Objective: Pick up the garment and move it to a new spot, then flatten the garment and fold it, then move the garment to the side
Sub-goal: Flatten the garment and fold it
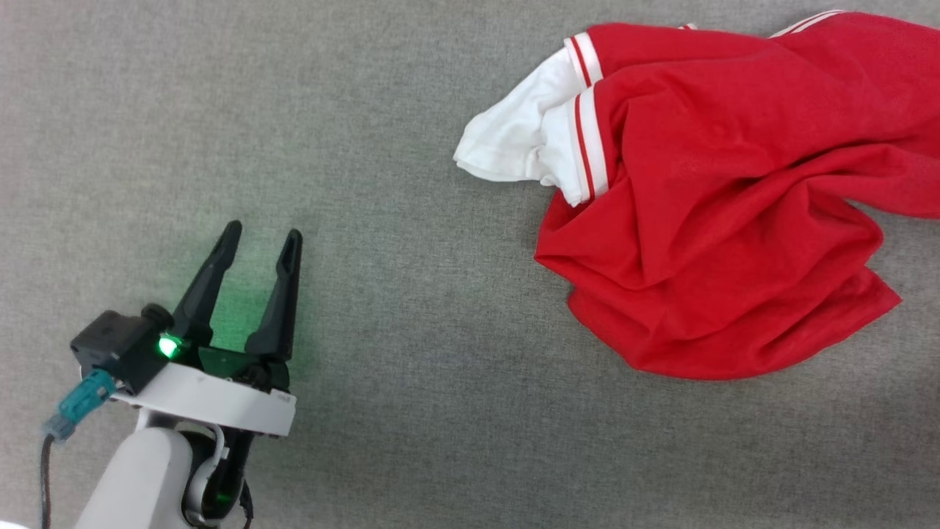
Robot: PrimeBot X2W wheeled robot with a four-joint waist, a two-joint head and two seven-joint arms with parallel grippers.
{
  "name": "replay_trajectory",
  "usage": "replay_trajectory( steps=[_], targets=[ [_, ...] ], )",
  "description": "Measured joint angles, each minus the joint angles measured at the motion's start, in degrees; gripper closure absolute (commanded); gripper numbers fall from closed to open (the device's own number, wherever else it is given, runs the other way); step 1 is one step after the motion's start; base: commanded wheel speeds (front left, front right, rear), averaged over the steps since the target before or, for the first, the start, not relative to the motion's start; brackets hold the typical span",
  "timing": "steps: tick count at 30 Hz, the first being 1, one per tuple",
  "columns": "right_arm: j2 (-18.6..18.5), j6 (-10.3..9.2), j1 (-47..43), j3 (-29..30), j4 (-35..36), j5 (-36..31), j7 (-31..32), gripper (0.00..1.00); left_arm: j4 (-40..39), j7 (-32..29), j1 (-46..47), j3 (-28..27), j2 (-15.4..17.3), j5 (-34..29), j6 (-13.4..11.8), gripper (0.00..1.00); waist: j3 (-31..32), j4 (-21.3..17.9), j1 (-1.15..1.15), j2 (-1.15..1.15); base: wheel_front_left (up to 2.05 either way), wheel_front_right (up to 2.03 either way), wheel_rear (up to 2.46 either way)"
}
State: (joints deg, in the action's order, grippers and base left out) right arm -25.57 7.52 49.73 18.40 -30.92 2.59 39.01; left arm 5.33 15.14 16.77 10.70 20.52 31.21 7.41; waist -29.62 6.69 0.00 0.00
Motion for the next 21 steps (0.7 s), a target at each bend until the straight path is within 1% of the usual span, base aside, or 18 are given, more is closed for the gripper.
replay_trajectory(
  steps=[3,4,5,6,12,16,21],
  targets=[
    [1.52,0.0,-0.11,0.24,-0.63,-0.81,-1.62,1.0,0.34,0.0,0.02,0.13,0.16,-0.05,0.0,0.0,0.83,-0.23,0.0,0.0,0.0,0.0,0.0],
    [1.93,0.0,-0.09,0.3,-0.91,-0.75,-2.74,0.61,0.4,0.0,0.03,0.16,0.23,-0.08,0.0,0.0,1.13,-0.34,0.0,0.0,0.0,0.0,0.0],
    [1.93,0.0,-0.09,0.3,-0.91,-0.75,-2.74,0.16,0.4,0.0,0.03,0.16,0.23,-0.08,0.0,0.0,1.13,-0.34,0.0,0.0,0.0,0.0,0.0],
    [2.05,0.0,-0.09,-0.01,-1.51,-0.82,-4.7,0.0,0.55,0.0,0.01,0.29,0.34,-0.13,0.0,0.0,1.77,-0.57,0.0,0.0,0.0,0.0,0.0],
    [2.65,0.0,-3.15,-0.75,-0.79,2.04,-13.02,0.0,1.3,0.0,-0.87,0.24,0.94,-0.12,-0.01,0.0,4.63,-1.22,0.0,0.0,0.0,0.0,0.0],
    [2.99,0.0,-8.01,-2.92,2.67,4.93,-19.61,0.0,1.9,0.0,-2.77,-0.56,1.03,-0.01,-0.01,0.0,7.14,-1.78,0.0,0.0,0.0,0.0,0.0],
    [3.52,0.0,-15.37,-7.83,7.89,9.56,-27.65,0.0,2.74,0.0,-5.48,-1.54,0.85,0.44,0.0,0.0,10.59,-2.86,0.0,0.0,0.0,0.0,0.0]
  ],
)
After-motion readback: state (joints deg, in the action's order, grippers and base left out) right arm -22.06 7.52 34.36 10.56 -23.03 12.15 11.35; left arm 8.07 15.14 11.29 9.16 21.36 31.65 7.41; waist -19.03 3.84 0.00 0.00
